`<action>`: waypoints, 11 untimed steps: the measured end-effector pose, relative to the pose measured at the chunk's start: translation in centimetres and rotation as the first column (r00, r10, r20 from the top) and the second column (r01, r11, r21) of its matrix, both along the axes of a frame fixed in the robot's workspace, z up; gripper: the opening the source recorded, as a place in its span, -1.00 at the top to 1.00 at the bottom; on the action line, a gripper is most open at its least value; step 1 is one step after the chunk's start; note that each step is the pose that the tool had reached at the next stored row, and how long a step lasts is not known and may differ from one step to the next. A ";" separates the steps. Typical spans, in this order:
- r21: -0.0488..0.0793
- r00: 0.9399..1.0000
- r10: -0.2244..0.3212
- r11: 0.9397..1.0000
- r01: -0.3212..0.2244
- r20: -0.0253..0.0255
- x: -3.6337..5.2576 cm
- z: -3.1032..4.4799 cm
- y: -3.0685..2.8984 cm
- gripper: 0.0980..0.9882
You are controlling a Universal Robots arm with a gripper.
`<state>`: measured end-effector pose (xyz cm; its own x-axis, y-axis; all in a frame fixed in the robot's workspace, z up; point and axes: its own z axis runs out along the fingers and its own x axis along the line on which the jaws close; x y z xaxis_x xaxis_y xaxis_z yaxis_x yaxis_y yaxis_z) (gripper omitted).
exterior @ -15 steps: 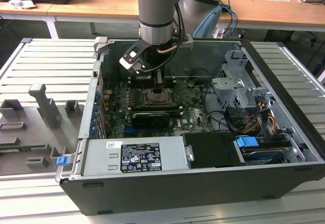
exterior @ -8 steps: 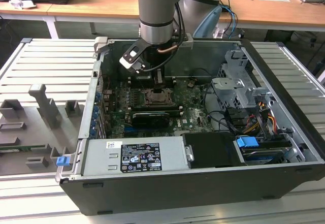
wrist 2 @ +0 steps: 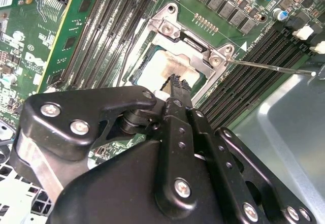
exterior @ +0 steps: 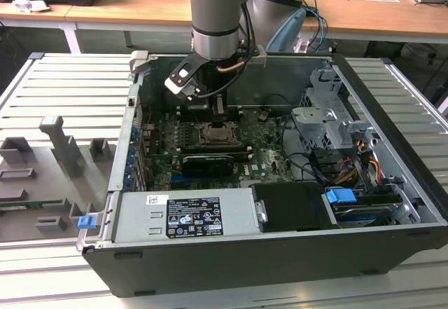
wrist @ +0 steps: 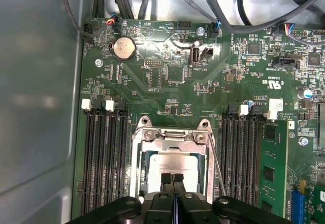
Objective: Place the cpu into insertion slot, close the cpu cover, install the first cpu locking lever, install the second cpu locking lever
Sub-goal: 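Install the first cpu locking lever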
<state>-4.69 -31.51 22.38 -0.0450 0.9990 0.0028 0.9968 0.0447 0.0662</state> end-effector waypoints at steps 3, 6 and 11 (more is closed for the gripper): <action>0.000 1.000 0.000 1.000 0.000 0.000 0.00 0.06 0.00 0.98; 0.000 1.000 0.000 1.000 0.000 0.000 0.00 0.15 0.00 0.98; 0.000 1.000 0.000 1.000 0.000 0.000 0.00 0.29 0.00 0.98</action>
<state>-4.69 -31.51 22.67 -0.0450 0.9990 0.0028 0.9968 0.0447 0.0662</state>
